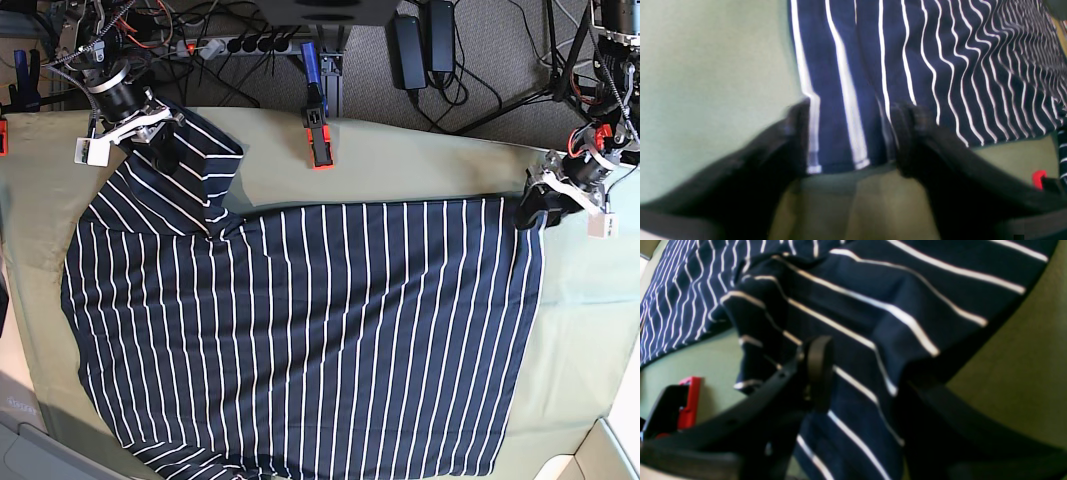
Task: Fold the T-shirt properly
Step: 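Grasp the sleeve corner with the right gripper and lift slightly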
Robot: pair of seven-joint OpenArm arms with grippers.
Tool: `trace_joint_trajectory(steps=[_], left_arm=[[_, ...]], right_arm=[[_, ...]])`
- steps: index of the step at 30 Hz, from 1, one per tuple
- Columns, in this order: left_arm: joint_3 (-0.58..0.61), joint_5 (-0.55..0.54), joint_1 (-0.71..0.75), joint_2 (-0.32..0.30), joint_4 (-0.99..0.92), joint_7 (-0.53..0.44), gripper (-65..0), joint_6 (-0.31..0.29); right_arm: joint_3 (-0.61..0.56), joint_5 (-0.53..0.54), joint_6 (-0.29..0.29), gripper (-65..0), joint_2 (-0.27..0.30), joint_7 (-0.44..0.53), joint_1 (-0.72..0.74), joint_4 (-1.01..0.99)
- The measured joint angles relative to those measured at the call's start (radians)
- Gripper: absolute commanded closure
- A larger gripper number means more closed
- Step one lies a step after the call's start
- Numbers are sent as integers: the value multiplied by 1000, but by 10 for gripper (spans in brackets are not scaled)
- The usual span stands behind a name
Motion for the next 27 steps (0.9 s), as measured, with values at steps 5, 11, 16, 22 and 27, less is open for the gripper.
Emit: trace_joint_trajectory(steps=[5, 11, 16, 22, 27], left_arm=[[7, -3, 1, 18, -2, 8, 0, 0], [-5, 6, -3, 18, -3, 13, 0, -37], [-43, -22, 0, 3, -6, 72, 0, -71], [-43, -108, 17, -54, -8, 120, 0, -156], [-42, -114, 17, -67, 5, 129, 0, -158]], right_arm=[[-1, -3, 0, 0, 0, -13, 0, 0], [-1, -15, 0, 0, 0, -13, 0, 0], [3, -15, 0, 0, 0, -58, 0, 10], [13, -7, 2, 0, 2, -102, -42, 70], [35, -8, 4, 0, 3, -134, -89, 155]])
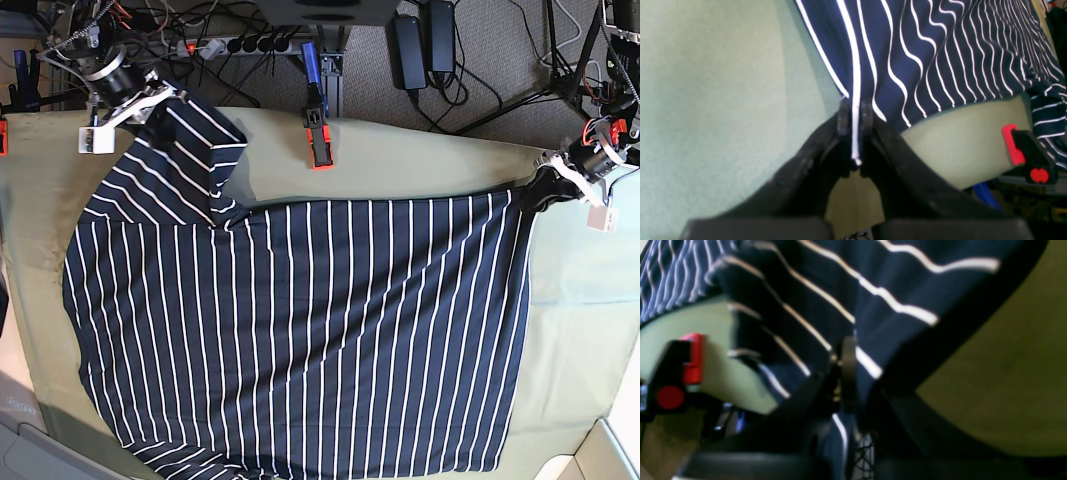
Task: Fold the T-shirt properly
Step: 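Grasp the sleeve corner with the right gripper and lift slightly, then pull both held corners apart to stretch the shirt flat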
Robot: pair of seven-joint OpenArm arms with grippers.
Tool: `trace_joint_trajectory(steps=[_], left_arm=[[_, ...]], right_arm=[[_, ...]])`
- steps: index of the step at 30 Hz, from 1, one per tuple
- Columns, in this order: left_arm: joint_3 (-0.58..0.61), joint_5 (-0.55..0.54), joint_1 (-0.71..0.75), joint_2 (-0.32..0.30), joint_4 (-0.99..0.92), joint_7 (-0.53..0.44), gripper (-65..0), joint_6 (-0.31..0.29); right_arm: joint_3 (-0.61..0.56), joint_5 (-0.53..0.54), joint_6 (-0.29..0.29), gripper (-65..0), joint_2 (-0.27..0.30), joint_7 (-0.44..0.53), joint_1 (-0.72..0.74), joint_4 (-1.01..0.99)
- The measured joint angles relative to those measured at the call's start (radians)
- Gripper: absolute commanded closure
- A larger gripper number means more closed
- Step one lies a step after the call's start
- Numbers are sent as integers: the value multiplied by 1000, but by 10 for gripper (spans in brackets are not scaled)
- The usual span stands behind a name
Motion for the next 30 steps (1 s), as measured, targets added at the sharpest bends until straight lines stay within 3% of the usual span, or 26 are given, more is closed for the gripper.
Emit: trace_joint_trajectory(steps=[12, 18, 22, 30], left_arm=[[-26, -85, 3, -66, 47, 93, 0, 0], [-120, -161, 48, -71, 48, 123, 0, -2], [-135, -192, 69, -71, 48, 134, 0, -3], [-136, -200, 56, -82, 98, 132, 0, -3]], right_arm=[[74, 13, 1, 0, 3, -4, -133, 119], [153, 131, 1, 0, 5, -114, -147, 123], [189, 181, 2, 0, 6, -124, -147, 123], [192, 188, 3, 0, 74, -130, -100, 126]])
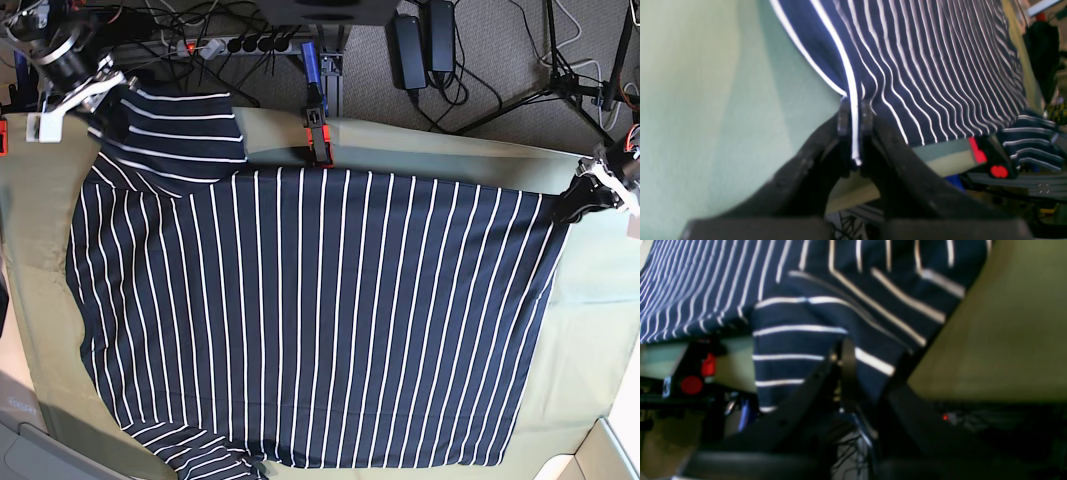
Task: Fold the T-shirt properly
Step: 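Pull both held corners apart to stretch the shirt flat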
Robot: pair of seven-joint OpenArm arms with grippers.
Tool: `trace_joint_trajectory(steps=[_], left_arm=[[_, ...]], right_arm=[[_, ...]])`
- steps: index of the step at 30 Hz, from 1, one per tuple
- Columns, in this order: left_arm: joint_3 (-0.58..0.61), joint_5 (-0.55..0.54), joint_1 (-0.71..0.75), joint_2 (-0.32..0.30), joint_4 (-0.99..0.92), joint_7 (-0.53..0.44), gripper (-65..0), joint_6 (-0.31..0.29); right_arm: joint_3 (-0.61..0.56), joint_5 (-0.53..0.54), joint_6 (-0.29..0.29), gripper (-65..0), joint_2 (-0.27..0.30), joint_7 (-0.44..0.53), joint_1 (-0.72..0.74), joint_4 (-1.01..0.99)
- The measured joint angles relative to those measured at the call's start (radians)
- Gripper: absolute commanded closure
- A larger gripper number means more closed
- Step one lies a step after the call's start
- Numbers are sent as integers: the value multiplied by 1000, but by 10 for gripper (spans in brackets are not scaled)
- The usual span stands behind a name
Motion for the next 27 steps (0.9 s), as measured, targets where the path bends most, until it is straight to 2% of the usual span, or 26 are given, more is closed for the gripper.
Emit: trace_joint_trajectory(steps=[4, 9, 13, 22, 27], left_arm=[[0, -1, -30, -5, 16, -4, 0, 0], [1, 24, -80, -5, 15, -7, 0, 0], [1, 120, -95, -5, 15, -86, 0, 0], [21, 171, -147, -2, 15, -112, 0, -1], [70, 205, -185, 2, 2, -149, 0, 0]], right_arm=[[0, 5, 0, 0, 38, -21, 61, 1], [0, 15, 0, 0, 43, -42, 148, 1], [0, 16, 0, 0, 51, -47, 203, 1], [-4, -20, 0, 0, 133, -47, 253, 1], [-10, -32, 0, 0, 134, -49, 276, 1]])
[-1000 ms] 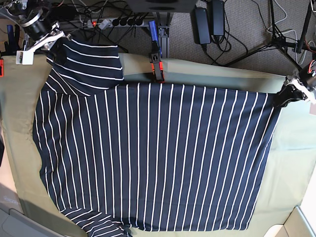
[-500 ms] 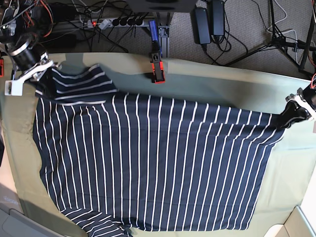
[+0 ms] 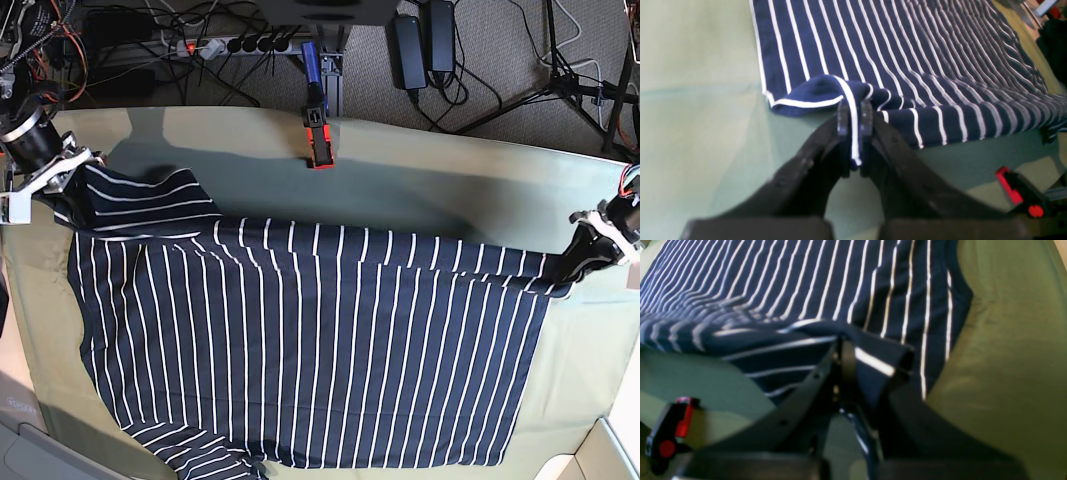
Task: Fold the T-shirt properly
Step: 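Pull both held corners apart to stretch the shirt flat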
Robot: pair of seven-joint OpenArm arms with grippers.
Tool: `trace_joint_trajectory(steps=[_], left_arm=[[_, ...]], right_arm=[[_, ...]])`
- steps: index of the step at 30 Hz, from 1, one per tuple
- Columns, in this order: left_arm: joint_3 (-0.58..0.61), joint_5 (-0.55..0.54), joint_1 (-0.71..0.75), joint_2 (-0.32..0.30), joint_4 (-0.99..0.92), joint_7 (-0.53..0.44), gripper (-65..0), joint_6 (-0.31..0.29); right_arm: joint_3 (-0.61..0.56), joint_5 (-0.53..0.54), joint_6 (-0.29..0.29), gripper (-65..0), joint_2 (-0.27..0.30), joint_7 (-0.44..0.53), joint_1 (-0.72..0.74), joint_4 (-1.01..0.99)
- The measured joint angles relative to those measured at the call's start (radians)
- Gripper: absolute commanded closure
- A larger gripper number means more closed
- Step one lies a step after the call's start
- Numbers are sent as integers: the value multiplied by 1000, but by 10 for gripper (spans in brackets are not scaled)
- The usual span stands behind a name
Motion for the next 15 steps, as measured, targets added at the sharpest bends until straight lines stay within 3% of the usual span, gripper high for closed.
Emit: trace_joint_trajectory(steps=[15], left_arm=[[212, 108, -291, 0, -270, -41, 0, -14]], right_arm=[[-211, -120, 0, 0, 22, 4, 259, -230]])
